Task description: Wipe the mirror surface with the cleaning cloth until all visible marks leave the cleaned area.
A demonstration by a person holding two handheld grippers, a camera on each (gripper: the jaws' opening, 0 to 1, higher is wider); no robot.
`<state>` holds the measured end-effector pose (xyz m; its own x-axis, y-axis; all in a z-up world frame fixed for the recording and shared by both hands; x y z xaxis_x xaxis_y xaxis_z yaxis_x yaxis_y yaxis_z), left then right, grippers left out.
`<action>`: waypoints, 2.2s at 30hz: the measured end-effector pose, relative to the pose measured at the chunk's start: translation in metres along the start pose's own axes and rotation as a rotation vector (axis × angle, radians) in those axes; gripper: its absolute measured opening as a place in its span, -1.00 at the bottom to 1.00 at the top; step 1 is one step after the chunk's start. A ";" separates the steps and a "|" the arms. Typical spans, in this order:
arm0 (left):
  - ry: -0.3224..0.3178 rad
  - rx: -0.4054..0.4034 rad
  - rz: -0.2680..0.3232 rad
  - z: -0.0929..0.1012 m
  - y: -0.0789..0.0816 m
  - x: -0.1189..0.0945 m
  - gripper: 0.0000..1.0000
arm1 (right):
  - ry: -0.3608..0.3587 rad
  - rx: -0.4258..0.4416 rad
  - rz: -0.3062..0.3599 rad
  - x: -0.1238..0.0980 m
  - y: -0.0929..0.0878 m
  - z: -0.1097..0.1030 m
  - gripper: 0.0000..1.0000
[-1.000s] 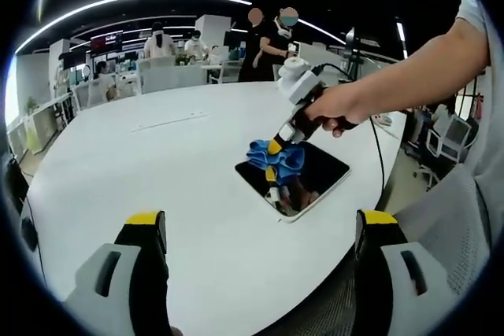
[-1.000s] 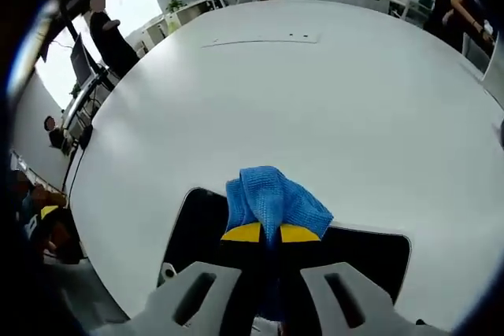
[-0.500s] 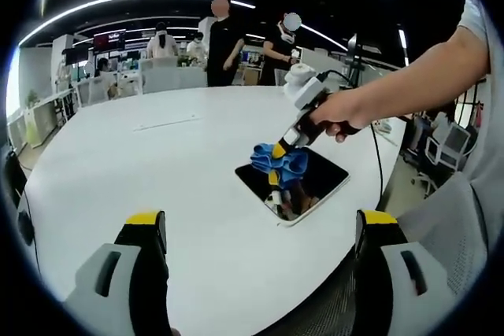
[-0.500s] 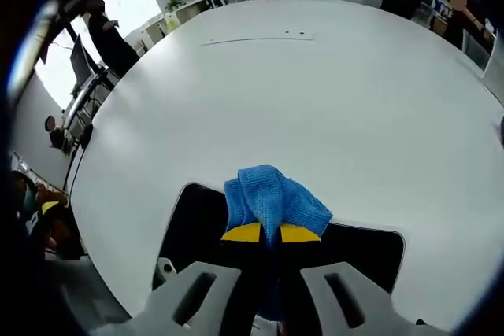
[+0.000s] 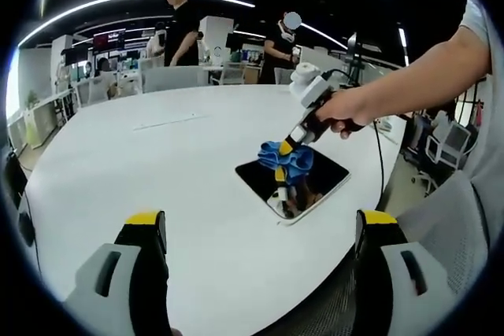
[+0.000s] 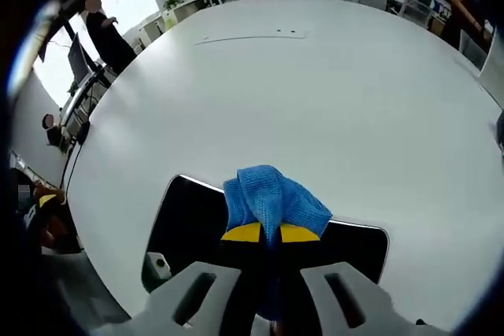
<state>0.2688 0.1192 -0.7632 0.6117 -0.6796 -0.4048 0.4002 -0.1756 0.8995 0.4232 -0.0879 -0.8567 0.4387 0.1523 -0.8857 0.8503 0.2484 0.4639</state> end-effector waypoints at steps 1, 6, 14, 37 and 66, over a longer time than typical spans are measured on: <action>0.000 0.000 0.001 0.000 0.000 0.000 0.98 | -0.004 -0.001 -0.001 0.000 0.000 0.001 -0.99; 0.001 0.001 -0.001 -0.001 -0.001 0.000 0.98 | -0.010 0.001 -0.006 0.001 -0.001 0.006 -0.99; -0.006 0.004 -0.008 0.001 -0.001 0.000 0.98 | -0.021 0.001 -0.003 0.002 -0.001 0.006 -0.99; -0.011 0.013 -0.005 0.003 -0.001 0.000 0.98 | -0.046 0.016 0.013 -0.009 -0.027 0.000 -0.98; -0.018 0.017 -0.011 0.006 -0.002 -0.001 0.98 | -0.002 0.078 0.015 -0.037 -0.076 -0.017 -0.98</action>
<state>0.2630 0.1162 -0.7633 0.5950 -0.6901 -0.4120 0.3948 -0.1955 0.8977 0.3377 -0.0966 -0.8583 0.4518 0.1536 -0.8788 0.8638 0.1708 0.4740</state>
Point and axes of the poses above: the point that each gripper's makers call its tool centre point, and the gripper's own axes: x roughly forward along the fingers, z roughly to its right, y roughly out of its top, the point moved 1 cm from there along -x, roughly backward along the fingers, and after that the axes turned 7 degrees about -y, right-handed, at the moved point
